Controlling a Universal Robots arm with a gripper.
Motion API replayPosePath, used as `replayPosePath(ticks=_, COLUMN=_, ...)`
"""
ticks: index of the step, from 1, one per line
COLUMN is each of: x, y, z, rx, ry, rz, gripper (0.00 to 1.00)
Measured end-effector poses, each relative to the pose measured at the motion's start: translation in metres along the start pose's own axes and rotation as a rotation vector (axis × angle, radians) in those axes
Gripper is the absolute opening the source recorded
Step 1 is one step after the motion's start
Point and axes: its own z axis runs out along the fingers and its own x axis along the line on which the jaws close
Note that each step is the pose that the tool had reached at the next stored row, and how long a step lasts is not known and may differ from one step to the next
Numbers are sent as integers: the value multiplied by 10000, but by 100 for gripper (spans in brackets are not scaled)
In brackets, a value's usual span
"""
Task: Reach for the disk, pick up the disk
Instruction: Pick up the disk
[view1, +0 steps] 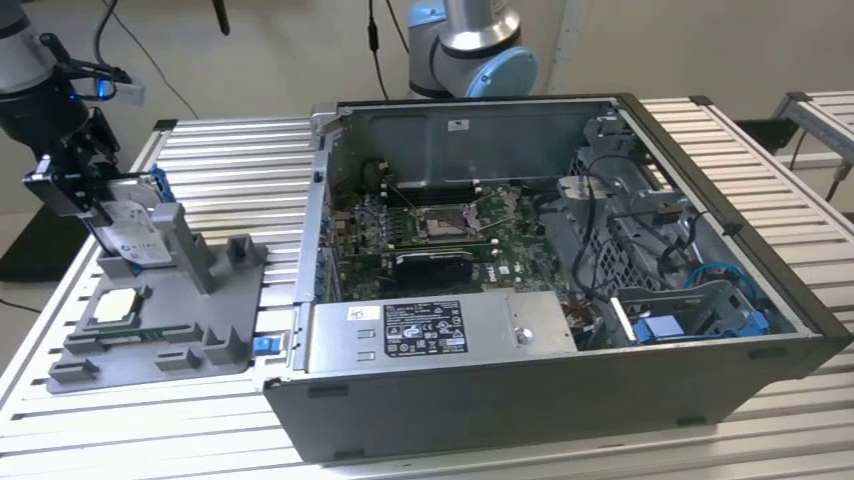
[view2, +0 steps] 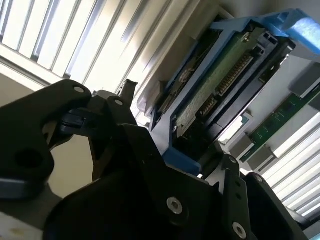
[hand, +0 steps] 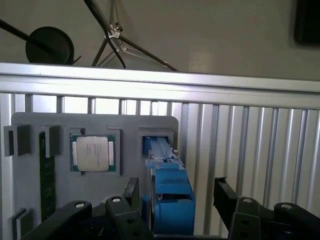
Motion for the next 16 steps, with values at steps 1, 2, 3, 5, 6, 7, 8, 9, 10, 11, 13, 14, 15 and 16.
replayPosePath(ticks=1, x=1, y=0, z=2, rx=1, ry=-17, rz=1, gripper=100)
replayPosePath(ticks=2, x=3, y=0, z=2, rx=2, ry=-35, rz=2, gripper=100)
replayPosePath(ticks=3, x=4, y=0, z=3, rx=2, ry=-59, rz=1, gripper=100)
replayPosePath(ticks=5, x=6, y=-4, z=6, rx=4, ry=-113, rz=3, gripper=100)
replayPosePath(ticks=6, x=8, y=-7, z=7, rx=5, ry=-132, rz=3, gripper=100)
replayPosePath(ticks=7, x=10, y=-13, z=9, rx=7, ry=-155, rz=3, gripper=100)
replayPosePath(ticks=8, x=12, y=-15, z=10, rx=6, ry=-167, rz=4, gripper=100)
replayPosePath(ticks=9, x=13, y=-18, z=12, rx=7, ry=-176, rz=4, gripper=100)
replayPosePath(ticks=10, x=18, y=-22, z=14, rx=8, ry=-186, rz=3, gripper=100)
replayPosePath(ticks=11, x=21, y=-25, z=14, rx=6, ry=-195, rz=3, gripper=100)
replayPosePath(ticks=13, x=22, y=-25, z=13, rx=6, ry=-196, rz=5, gripper=100)
replayPosePath(ticks=14, x=22, y=-25, z=14, rx=7, ry=-197, rz=5, gripper=100)
replayPosePath(ticks=15, x=22, y=-25, z=14, rx=7, ry=-197, rz=5, gripper=100)
replayPosePath(ticks=16, x=23, y=-25, z=14, rx=8, ry=-197, rz=4, gripper=100)
